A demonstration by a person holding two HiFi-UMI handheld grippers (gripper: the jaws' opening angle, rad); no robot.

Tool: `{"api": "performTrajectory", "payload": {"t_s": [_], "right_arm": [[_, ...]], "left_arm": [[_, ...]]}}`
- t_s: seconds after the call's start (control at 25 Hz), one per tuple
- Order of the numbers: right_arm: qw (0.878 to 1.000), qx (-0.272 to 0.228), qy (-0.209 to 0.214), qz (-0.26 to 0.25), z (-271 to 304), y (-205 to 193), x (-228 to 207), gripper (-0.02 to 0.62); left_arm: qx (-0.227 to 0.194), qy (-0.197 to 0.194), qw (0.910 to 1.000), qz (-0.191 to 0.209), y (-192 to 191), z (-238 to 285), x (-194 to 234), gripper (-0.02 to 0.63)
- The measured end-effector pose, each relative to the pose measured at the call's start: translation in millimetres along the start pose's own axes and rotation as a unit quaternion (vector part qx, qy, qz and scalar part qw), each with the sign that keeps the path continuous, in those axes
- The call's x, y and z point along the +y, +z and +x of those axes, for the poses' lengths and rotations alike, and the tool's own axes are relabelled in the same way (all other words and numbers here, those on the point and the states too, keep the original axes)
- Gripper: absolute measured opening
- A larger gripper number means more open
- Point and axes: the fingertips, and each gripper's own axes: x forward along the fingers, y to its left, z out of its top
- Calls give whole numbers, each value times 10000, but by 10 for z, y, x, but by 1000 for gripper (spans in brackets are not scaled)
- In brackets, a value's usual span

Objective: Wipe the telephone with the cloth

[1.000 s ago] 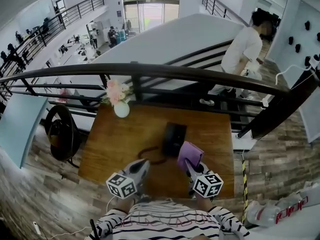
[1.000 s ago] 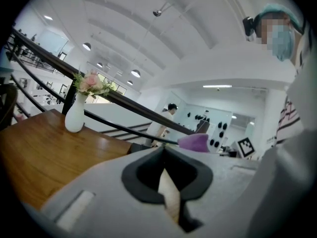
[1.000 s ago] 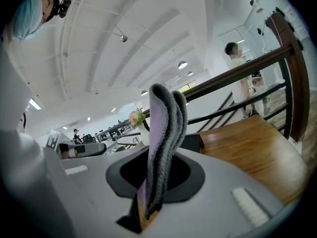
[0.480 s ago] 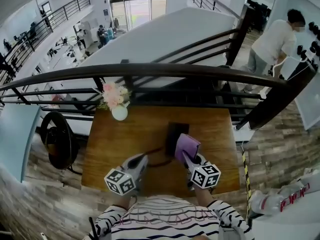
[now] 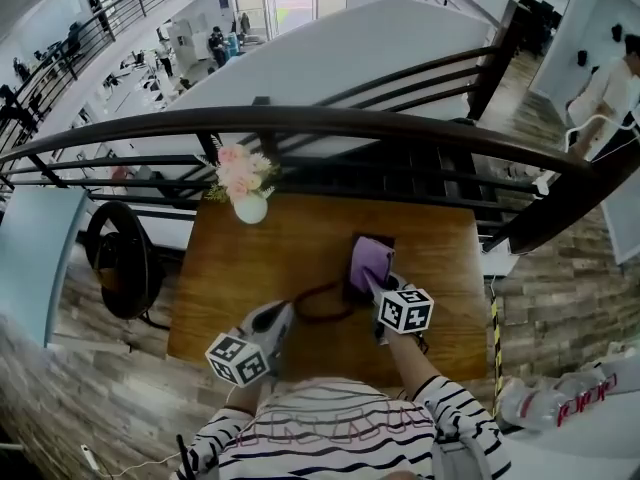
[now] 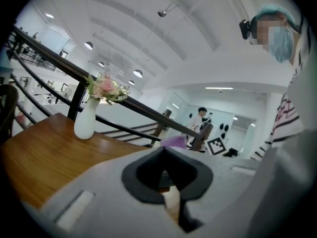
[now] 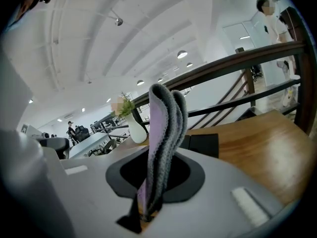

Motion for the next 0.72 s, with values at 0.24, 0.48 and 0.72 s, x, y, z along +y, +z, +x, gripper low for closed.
{"api": "performTrajectory", "payload": {"t_s": [0.24, 0.48, 0.72], "right_arm": [[9994, 351, 5, -23, 585, -93, -129, 52], [9968, 761, -231, -67, 882, -241, -269, 52], [9962, 782, -376, -44, 805, -239, -476, 52]], "left_arm": [[-58, 405, 9991, -107, -65, -188, 173, 2], [-35, 678, 9975, -178, -99, -344, 241, 2], [17, 652, 9977, -186, -198, -251, 140, 2]]}}
